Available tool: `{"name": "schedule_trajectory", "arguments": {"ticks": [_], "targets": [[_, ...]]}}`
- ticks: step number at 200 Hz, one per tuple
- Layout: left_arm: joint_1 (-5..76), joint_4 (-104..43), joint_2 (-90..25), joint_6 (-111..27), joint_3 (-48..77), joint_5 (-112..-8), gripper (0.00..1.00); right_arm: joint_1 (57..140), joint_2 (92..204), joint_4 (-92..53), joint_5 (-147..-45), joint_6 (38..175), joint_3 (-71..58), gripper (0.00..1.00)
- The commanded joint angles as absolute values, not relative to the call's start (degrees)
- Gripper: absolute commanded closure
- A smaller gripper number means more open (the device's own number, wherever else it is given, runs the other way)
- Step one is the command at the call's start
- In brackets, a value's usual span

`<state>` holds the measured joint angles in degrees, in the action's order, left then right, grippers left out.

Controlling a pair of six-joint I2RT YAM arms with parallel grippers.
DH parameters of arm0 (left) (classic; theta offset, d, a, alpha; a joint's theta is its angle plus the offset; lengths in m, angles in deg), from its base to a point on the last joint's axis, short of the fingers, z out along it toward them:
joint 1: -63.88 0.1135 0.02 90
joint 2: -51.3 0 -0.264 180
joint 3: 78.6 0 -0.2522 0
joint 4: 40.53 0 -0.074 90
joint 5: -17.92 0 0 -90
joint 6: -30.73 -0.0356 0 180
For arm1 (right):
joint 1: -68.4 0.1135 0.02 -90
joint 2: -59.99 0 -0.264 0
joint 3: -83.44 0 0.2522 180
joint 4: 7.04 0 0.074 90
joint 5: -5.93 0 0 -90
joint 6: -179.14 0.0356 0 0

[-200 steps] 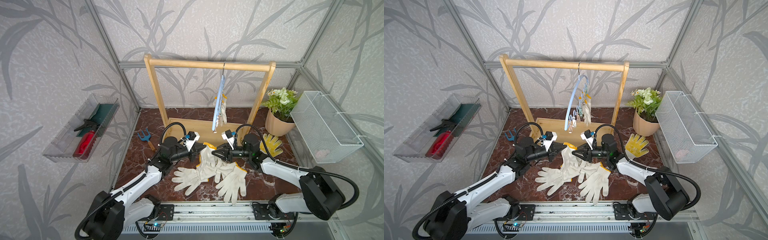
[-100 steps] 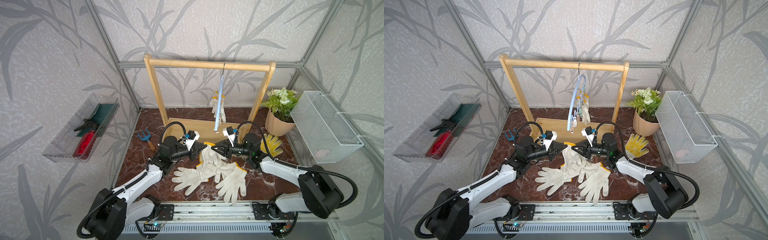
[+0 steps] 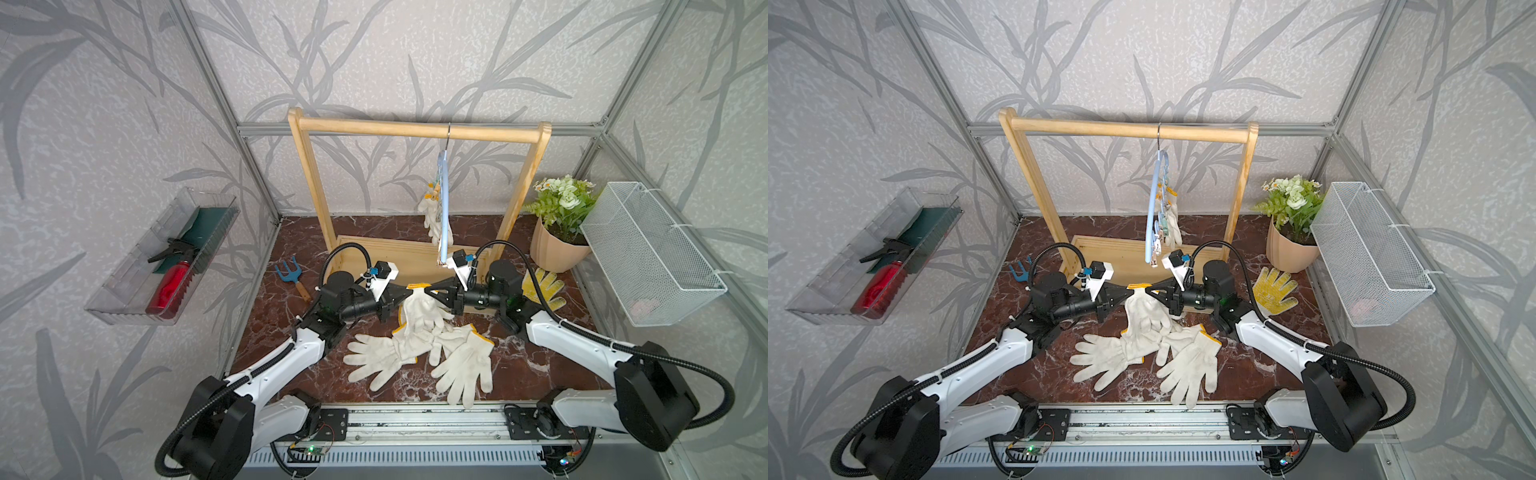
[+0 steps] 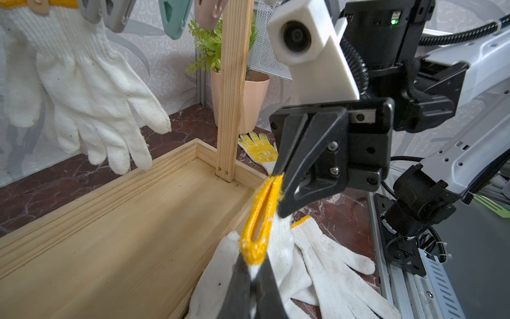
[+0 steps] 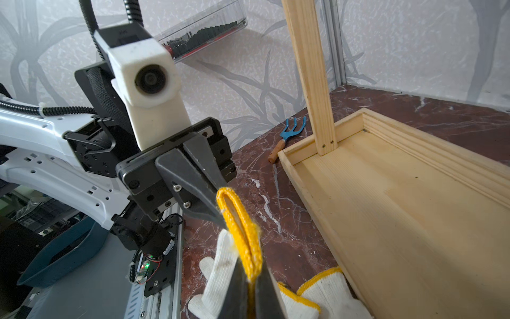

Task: Clip the gloves onto a hanger to dry
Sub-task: Pick up the glove from the center of the board, then open the clamp at the hanger.

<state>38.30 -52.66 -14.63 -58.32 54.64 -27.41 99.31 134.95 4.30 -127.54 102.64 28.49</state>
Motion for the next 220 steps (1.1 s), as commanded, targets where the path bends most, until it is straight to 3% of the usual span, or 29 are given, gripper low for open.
{"name": "schedule_trajectory", "arguments": {"ticks": [1, 11, 27, 126, 155, 220], "targets": [[40.4, -51.0, -17.7, -60.1, 50.6, -27.1, 0.63, 97.3, 133.5, -5.8, -123.8, 96.0, 25.8, 1.00], [41.6, -51.5, -19.8, -60.5, 47.9, -26.3, 0.54, 95.9, 133.9, -7.1, -123.9, 95.7, 25.3, 1.00], [43.8, -54.9, -24.0, -59.8, 43.6, -24.6, 0.51, 93.8, 134.3, -10.3, -122.8, 94.4, 23.8, 1.00], [49.6, -59.5, -51.1, -61.5, 12.0, -15.6, 0.52, 88.1, 142.3, -17.8, -116.3, 95.2, 11.5, 1.00], [49.5, -61.1, -54.8, -60.9, 8.5, -15.1, 0.58, 88.1, 145.2, -17.9, -115.2, 96.4, 8.4, 1.00], [47.3, -69.9, -57.7, -56.9, 7.4, -19.7, 0.57, 88.2, 147.4, -20.4, -113.6, 96.0, 4.6, 1.00]]}}
